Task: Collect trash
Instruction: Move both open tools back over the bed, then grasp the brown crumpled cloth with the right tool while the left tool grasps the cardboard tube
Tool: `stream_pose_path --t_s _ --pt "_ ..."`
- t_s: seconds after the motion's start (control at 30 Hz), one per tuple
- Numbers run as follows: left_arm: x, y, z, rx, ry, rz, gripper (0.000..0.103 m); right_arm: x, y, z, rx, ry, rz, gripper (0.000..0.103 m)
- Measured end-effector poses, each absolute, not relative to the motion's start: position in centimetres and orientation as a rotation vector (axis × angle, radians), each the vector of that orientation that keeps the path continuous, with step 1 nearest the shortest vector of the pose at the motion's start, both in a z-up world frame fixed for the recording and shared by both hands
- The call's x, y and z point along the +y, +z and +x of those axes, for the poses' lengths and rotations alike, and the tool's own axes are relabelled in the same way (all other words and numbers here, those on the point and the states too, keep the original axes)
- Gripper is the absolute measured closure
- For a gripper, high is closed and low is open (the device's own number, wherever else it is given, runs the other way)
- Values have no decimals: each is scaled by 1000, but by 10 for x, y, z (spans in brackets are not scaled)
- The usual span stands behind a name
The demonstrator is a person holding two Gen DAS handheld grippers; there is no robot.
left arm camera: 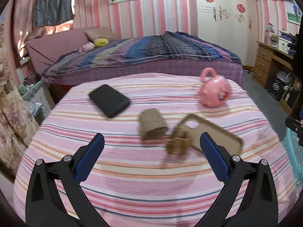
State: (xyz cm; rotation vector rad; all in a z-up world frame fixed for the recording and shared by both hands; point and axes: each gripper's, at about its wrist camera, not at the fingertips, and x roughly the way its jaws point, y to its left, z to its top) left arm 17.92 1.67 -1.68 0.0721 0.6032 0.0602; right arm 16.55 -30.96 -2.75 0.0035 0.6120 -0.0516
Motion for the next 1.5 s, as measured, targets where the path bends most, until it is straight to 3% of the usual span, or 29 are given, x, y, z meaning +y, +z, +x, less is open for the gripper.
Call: stream_pose_path --t_s 0.47,1.13,1.37,1.5 --pt "116 -40 214 674 174 -16 5 -181 -37 207 612 114 -81 5" --pt "156 -58 226 736 239 -28 5 -72 -69 229 695 333 -225 7" --pt "146 -60 234 748 222 -47 5 -62 -77 238 744 424 -233 52" --pt "135 -60 238 747 215 -57 5 -69 -72 230 686 435 -205 67"
